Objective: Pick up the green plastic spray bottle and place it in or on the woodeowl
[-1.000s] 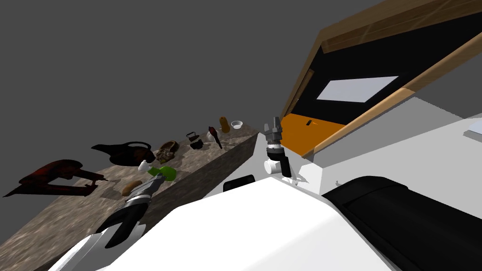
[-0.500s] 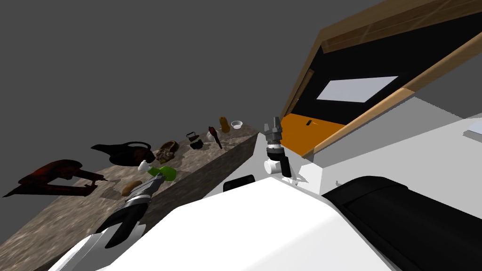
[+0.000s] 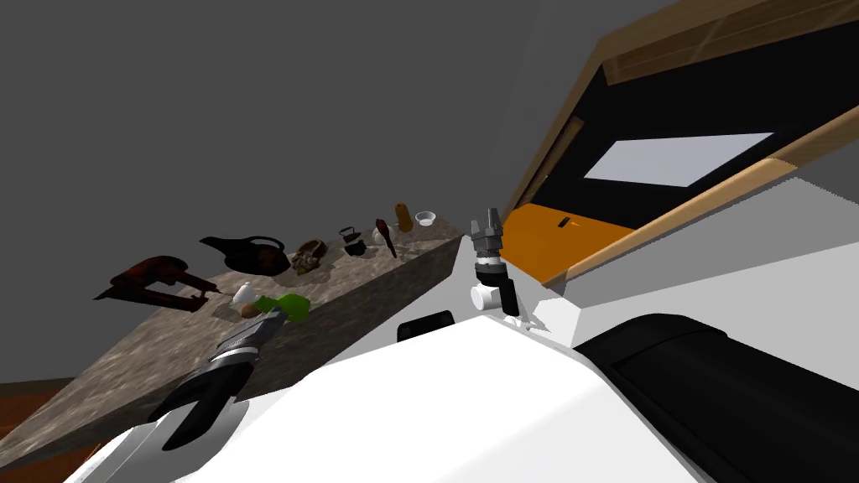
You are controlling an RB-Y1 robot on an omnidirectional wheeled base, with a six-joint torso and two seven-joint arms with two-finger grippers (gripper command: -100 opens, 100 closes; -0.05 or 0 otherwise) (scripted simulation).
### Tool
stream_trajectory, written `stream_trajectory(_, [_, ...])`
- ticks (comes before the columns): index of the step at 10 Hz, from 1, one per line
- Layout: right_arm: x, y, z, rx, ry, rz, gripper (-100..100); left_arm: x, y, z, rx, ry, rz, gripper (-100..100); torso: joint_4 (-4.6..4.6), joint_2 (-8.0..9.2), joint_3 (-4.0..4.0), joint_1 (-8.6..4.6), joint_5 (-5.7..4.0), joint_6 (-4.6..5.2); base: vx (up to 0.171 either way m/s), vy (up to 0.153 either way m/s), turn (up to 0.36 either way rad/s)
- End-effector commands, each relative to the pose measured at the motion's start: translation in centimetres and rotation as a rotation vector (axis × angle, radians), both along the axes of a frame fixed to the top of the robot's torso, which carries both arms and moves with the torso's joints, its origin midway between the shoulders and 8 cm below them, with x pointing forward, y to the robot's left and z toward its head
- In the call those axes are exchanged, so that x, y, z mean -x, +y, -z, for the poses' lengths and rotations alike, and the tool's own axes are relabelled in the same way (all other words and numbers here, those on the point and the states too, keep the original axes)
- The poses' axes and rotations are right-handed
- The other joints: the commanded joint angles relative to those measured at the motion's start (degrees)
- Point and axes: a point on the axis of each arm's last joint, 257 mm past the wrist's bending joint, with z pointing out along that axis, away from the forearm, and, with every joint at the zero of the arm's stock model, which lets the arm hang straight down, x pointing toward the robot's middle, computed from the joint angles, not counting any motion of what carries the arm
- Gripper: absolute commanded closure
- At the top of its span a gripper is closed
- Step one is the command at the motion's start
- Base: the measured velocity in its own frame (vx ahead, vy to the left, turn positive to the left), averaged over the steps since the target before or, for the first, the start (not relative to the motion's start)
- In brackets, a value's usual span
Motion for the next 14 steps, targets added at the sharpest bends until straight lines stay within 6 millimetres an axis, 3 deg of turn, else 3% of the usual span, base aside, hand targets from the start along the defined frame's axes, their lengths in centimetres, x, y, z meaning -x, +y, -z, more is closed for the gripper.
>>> stream_trajectory(1, [0.0, 0.0, 0.0, 0.0, 0.0, 0.0, 0, 0.1, 0.9, -0.8, 0.016, -0.008, -0.026, 100, 0.0, 0.0, 0.0, 0.0, 0.0, 0.0, -0.139, -0.036, 0.094])
stream_trajectory(8, [0.0, 0.0, 0.0, 0.0, 0.0, 0.0, 0, 1.7, 5.8, -3.2, 0.066, -0.016, -0.165, 100, -0.1, -0.49, -0.28, 0.55, 0.17, 0.05, -0.072, 0.021, -0.039])
stream_trajectory(14, [0.0, 0.0, 0.0, 0.0, 0.0, 0.0, 0, 4.1, 11.2, -5.5, 0.079, -0.005, -0.323, 100, -0.15, -0.81, -0.46, 0.89, 0.19, 0.2, -0.022, 0.112, -0.23])
